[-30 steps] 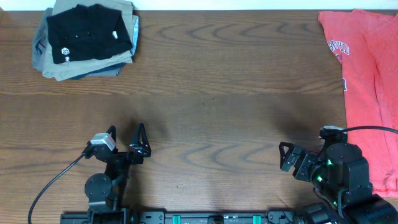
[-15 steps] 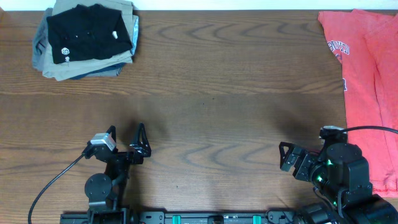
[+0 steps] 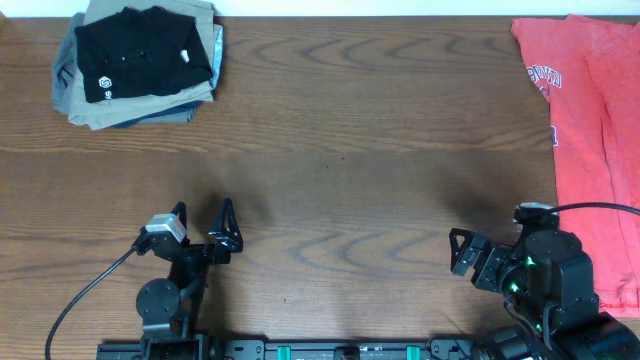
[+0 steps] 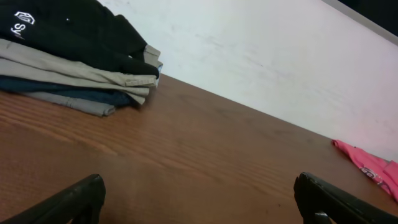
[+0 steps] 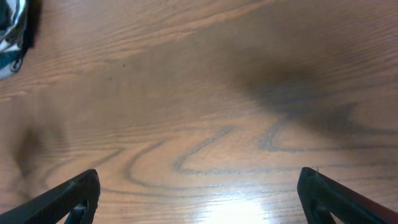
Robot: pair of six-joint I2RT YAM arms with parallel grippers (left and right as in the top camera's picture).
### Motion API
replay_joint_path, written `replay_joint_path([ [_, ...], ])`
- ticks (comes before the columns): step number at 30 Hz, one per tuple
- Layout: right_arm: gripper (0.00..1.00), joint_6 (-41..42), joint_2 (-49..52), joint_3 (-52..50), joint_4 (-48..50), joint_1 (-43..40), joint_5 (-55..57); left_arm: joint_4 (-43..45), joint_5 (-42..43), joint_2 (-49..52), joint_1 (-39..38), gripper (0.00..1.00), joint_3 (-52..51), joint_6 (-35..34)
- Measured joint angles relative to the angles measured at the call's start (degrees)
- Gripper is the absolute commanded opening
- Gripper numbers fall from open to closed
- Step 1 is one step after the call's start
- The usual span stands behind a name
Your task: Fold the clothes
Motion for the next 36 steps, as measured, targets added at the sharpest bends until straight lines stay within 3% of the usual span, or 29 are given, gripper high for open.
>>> replay_joint_path([
  [4, 0.99, 0.02, -2.27, -3.21, 8.63, -3.37, 0.07, -0.04, 0.00, 0.00, 0.00, 0.98, 0.07, 0.02],
  [10, 0.99, 0.07, -11.98, -20.11, 30.32, -6.95, -2.03, -0.31, 0.00, 0.00, 0.00, 0.98, 0.17, 0.02],
  [18, 0.99, -3.78, -16.98, -37.53, 56.96, -7.41, -5.11, -0.39, 0.00, 0.02, 0.00, 0.98, 0.22, 0.02],
  [23, 0.99, -8.57, -20.94, -42.64, 61.22, -7.91, -5.90, -0.39, -0.02, 0.02, 0.00, 0.98, 0.22, 0.02],
  [36, 0.99, -14.95, -28.39, -45.75, 58.10, -15.69, -6.19, -0.39, 0.00, 0.00, 0.00, 0.98, 0.22, 0.02],
])
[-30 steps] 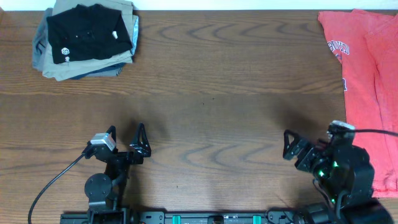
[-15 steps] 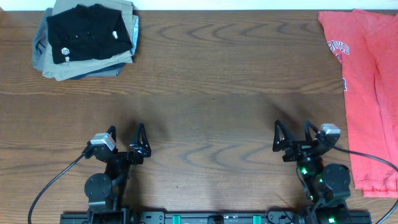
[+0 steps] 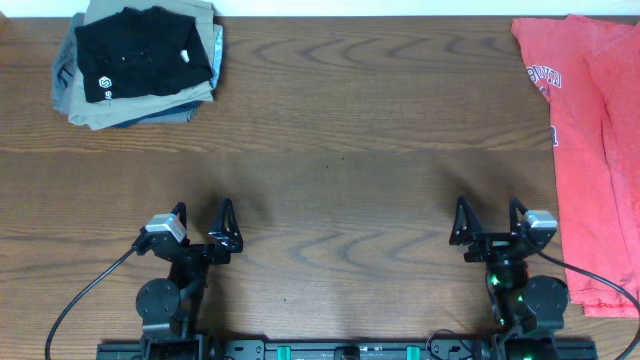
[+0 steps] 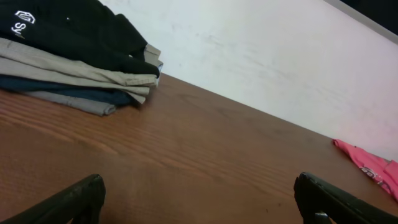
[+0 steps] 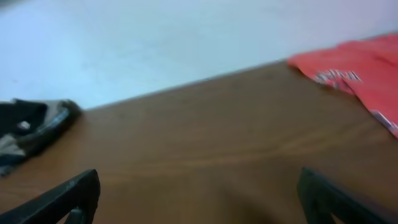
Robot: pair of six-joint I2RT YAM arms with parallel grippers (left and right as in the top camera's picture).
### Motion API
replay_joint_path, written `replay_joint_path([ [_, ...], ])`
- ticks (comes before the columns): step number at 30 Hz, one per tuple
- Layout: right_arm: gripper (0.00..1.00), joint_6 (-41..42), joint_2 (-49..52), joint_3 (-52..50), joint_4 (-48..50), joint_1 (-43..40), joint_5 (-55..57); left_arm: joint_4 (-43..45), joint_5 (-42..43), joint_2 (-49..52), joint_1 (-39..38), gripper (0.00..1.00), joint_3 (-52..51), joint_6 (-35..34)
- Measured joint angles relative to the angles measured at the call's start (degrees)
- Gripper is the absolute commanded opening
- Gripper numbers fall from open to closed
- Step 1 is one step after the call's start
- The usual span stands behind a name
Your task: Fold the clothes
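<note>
A red T-shirt (image 3: pixel 590 130) lies spread flat along the table's right edge; its corner also shows in the right wrist view (image 5: pixel 354 68) and the left wrist view (image 4: pixel 370 165). A stack of folded clothes with a black shirt on top (image 3: pixel 140 60) sits at the back left, also seen in the left wrist view (image 4: pixel 68 56). My left gripper (image 3: pixel 203 215) rests open near the front left, nothing between its fingers. My right gripper (image 3: pixel 488 215) stands open near the front right, just left of the red shirt, holding nothing.
The wooden table (image 3: pixel 340 150) spans the whole view. A pale wall rises behind its far edge (image 4: pixel 261 56). Cables trail from both arm bases at the front edge.
My right arm has drawn back and turned level, its open gripper now facing the far wall instead of pointing down at the table. The left arm has not moved.
</note>
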Motion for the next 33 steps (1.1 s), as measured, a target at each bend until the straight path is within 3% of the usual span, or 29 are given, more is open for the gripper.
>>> replay_joint_path([
  [13, 0.99, -13.73, -2.14, -0.57, -0.20, -1.95, 0.00, 0.00, -0.02, 0.02, 0.00, 0.98, 0.00, 0.00],
  [33, 0.99, -16.09, -2.14, -0.57, -0.17, -1.95, 0.00, 0.00, -0.02, 0.00, 0.00, 0.98, 0.00, 0.00],
])
